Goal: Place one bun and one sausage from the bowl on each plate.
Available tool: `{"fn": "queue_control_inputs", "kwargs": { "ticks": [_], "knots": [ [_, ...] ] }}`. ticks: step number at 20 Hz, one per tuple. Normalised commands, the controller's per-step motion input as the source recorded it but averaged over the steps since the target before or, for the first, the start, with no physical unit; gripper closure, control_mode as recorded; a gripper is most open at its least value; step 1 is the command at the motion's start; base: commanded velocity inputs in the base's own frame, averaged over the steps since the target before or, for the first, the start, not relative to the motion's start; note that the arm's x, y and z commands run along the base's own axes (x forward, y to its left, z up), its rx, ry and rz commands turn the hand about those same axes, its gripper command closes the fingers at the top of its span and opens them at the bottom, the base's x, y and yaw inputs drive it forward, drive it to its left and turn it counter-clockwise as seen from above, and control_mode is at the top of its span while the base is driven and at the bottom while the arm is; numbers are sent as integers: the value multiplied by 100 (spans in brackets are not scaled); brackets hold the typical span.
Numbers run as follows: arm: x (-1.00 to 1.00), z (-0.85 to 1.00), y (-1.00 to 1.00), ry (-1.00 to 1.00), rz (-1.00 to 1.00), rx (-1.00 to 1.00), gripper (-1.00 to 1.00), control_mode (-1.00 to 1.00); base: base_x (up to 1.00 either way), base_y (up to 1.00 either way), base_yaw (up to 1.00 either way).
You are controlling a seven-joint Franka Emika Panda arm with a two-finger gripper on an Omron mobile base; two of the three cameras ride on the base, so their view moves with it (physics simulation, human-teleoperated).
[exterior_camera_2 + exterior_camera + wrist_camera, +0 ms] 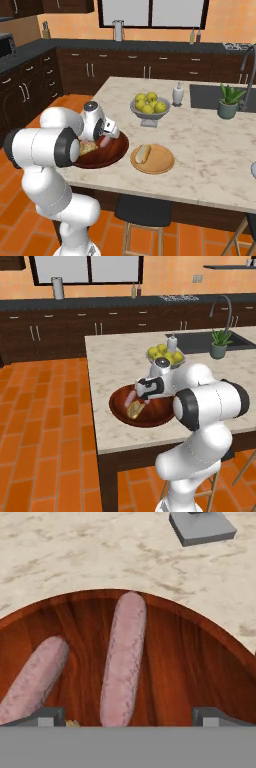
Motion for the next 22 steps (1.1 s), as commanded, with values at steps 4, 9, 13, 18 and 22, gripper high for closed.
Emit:
{"fn": "queue_control_inputs", "kwargs": {
  "ticks": [4,9,13,18,22],
  "knots": [
    [31,-46,0,0,0,0,-100,-100,0,0,0],
    [13,-27,1,0,0,0,-100,-100,0,0,0],
    [23,-11,1,1,0,0,-100,-100,0,0,0],
    [18,-31,2,0,0,0,-100,-100,0,0,0],
    [5,-10,7,-2,0,0,-100,-100,0,0,0]
  ]
}}
